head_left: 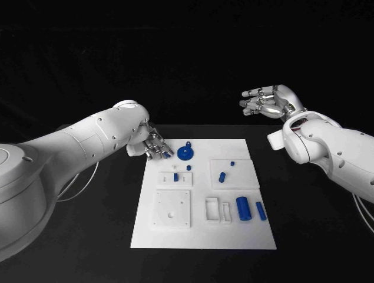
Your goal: Assemble the parts on the task board
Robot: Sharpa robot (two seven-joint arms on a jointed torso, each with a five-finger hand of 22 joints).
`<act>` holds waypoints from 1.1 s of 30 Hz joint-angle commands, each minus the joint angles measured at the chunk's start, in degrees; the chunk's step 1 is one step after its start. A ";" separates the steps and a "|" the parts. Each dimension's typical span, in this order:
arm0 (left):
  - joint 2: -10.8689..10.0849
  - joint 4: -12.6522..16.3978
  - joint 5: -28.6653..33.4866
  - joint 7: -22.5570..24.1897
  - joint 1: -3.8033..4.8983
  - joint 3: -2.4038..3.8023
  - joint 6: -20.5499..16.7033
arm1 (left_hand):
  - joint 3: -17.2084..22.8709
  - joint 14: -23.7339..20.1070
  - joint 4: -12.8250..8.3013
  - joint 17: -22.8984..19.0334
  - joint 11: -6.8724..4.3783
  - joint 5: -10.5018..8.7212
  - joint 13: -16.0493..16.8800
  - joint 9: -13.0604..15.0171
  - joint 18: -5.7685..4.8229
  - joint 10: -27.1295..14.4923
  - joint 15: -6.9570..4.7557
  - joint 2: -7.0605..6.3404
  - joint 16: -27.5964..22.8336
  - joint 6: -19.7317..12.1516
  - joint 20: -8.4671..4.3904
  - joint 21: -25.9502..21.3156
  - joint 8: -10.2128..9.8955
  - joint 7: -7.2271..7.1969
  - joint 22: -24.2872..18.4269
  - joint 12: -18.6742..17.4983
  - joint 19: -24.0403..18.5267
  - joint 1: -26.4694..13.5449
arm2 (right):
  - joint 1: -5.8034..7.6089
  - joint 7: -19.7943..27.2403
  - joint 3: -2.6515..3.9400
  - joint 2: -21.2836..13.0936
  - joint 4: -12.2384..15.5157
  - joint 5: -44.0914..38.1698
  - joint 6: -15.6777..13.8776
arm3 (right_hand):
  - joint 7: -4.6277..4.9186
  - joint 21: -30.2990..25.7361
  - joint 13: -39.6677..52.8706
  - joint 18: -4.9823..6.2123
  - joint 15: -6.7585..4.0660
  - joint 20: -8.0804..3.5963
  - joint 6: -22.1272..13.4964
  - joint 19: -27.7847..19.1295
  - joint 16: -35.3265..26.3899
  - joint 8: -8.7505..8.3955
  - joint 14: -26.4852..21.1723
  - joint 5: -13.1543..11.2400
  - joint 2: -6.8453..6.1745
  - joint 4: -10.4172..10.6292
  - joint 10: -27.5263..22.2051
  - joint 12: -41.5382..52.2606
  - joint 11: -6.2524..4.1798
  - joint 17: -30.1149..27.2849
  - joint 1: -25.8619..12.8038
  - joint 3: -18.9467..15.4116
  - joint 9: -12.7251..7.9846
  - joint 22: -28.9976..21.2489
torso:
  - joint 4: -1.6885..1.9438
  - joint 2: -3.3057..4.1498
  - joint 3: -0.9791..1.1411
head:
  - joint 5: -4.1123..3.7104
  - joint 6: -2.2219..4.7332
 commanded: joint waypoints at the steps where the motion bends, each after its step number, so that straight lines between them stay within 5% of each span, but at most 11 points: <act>1: -0.05 0.25 0.54 0.18 -0.36 -0.13 -1.12 | 0.64 -0.13 -1.41 0.21 -0.29 1.28 0.00 1.36 -0.85 1.52 -0.25 0.57 0.41 0.64 -0.05 0.35 1.25 -0.77 1.19 -0.13 -0.13 2.03 | 0.02 0.30 0.03 0.08 -0.07 0.08 0.87 | -0.19 0.13 -0.07 0.54 0.14 0.01 -0.10 -0.36 -0.21 0.05 -0.42 0.36 0.33 0.02 -0.19 -0.16 -0.03 -0.09 -0.37 -0.36 -0.05 -0.07 | 0.08 -0.02 -0.04 | 0.03 -0.03; 6: -0.88 1.45 2.33 0.57 -0.35 -0.12 -2.79 | 3.39 0.71 -4.66 1.40 -0.55 8.71 -0.17 10.10 -0.90 2.24 -0.54 1.45 1.06 -0.79 -0.35 1.06 6.09 -1.31 1.24 0.01 0.06 3.41 | 0.01 0.25 0.03 -0.05 -0.10 0.08 1.00 | -0.20 0.13 -0.07 0.55 0.15 0.02 -0.08 -0.37 -0.21 0.06 -0.43 0.61 0.31 0.02 -0.19 -0.16 -0.03 -0.09 -0.45 -0.37 -0.04 -0.07 | 0.22 -0.10 -0.02 | -0.01 -0.03; 7: -1.19 1.89 2.74 0.61 -0.34 -0.11 -3.23 | 5.14 0.79 -5.38 1.52 -0.62 5.46 -0.20 11.41 -0.86 2.26 -0.58 1.84 1.08 -1.15 -0.41 1.23 6.42 -1.40 1.25 0.06 0.06 3.60 | 0.01 0.25 0.03 -0.13 -0.09 0.08 1.01 | -0.19 0.13 -0.07 0.55 0.15 0.02 -0.09 -0.37 -0.21 0.06 -0.43 0.64 0.31 0.02 -0.19 -0.16 -0.03 -0.09 -0.46 -0.36 -0.04 -0.07 | 0.25 -0.11 -0.03 | 0.00 -0.02; 8: -1.74 2.64 3.25 0.63 -0.32 -0.10 -3.89 | 19.85 1.32 -6.85 1.80 -0.65 -0.59 -0.12 16.42 -0.58 2.17 -0.41 -2.01 0.95 -1.52 -0.11 2.16 6.53 -1.34 1.16 0.97 0.03 -2.36 | 0.01 0.24 0.03 -0.24 -0.08 0.08 1.02 | -0.19 0.13 -0.07 0.55 0.15 0.02 -0.09 -0.37 -0.21 0.06 -0.43 0.64 0.31 0.02 -0.19 -0.16 -0.03 -0.09 -0.46 -0.36 -0.04 -0.07 | 0.31 -0.16 -0.07 | 0.02 -0.02; 10: -2.58 3.83 4.00 0.56 -0.26 -0.07 -4.62 | 23.17 1.26 -4.48 2.24 -0.76 -0.14 -0.43 18.13 -0.60 2.41 -0.58 -4.27 1.22 -0.67 -0.36 2.48 5.37 -1.47 1.18 0.75 -0.16 -2.10 | 0.01 0.21 0.03 -0.43 -0.08 0.08 1.03 | -0.18 0.13 -0.07 0.55 0.15 0.02 -0.15 -0.37 -0.20 0.06 -0.42 0.77 0.27 0.02 -0.20 -0.16 -0.02 -0.08 -0.49 -0.40 -0.05 -0.07 | 0.44 -0.21 -0.12 | -0.03 -0.01; 24: -10.73 18.85 6.93 -3.31 1.89 0.02 -7.48 | 24.68 2.18 -4.01 3.63 -0.99 1.34 -0.54 21.84 -0.46 2.56 -0.75 -5.17 1.69 0.49 -0.45 2.97 4.70 -1.86 1.15 1.87 0.17 -2.77 | -0.04 0.03 0.04 -1.48 -0.15 0.25 1.10 | -0.19 0.12 -0.07 0.55 0.16 0.03 -0.12 -0.40 -0.22 0.06 -0.45 1.13 0.26 -0.01 -0.19 -0.16 -0.02 -0.09 -0.54 -0.44 -0.05 -0.08 | 1.56 -0.94 -0.47 | -0.11 -0.11; 33: -14.72 27.64 2.93 -5.05 2.40 -0.05 -9.84 | 25.14 2.97 -4.26 4.57 -1.11 2.52 -0.65 22.57 -0.24 2.69 -0.79 -5.77 1.99 1.25 -0.39 3.27 4.59 -2.06 1.15 2.86 0.50 -3.14 | -0.49 -0.05 0.04 -1.70 -0.17 0.41 1.27 | -0.18 0.11 -0.07 0.55 0.20 0.05 -0.09 -0.41 -0.22 0.06 -0.47 1.52 0.26 0.02 -0.26 -0.17 0.01 -0.10 -0.62 -0.47 -0.04 -0.08 | 2.02 -1.54 -0.87 | 0.18 -0.66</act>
